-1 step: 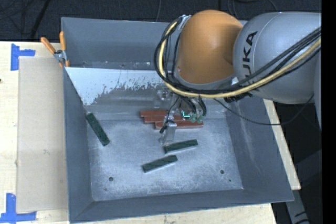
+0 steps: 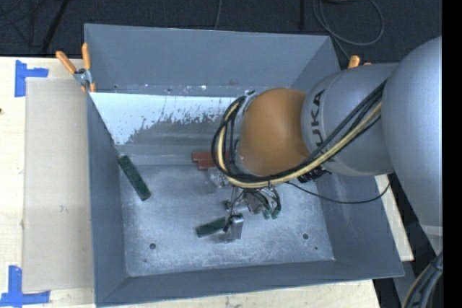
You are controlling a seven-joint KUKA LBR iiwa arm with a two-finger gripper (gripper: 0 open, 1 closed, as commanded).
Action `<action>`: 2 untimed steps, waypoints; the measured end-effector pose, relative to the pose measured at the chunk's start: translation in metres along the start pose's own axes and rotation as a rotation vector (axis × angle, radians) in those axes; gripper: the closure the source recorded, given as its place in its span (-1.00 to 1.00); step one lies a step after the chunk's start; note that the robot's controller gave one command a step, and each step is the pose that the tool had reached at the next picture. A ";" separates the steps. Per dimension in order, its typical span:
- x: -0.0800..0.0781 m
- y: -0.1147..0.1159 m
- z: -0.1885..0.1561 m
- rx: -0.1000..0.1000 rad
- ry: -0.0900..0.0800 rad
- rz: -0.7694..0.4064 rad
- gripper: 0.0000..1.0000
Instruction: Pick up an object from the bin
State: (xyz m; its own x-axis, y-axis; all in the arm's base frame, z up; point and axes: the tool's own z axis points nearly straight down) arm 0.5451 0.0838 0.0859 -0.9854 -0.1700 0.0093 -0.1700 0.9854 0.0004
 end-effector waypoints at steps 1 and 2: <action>0.008 0.008 0.017 0.001 -0.006 -0.366 -1.00; 0.008 0.007 0.016 0.001 -0.007 -0.361 1.00</action>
Offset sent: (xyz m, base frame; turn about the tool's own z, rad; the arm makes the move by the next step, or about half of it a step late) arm -0.0088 0.0053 -0.0159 -0.3659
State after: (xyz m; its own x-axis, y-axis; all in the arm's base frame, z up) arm 0.5363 0.0893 0.0698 -0.8619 -0.5070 0.0014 -0.5070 0.8620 0.0016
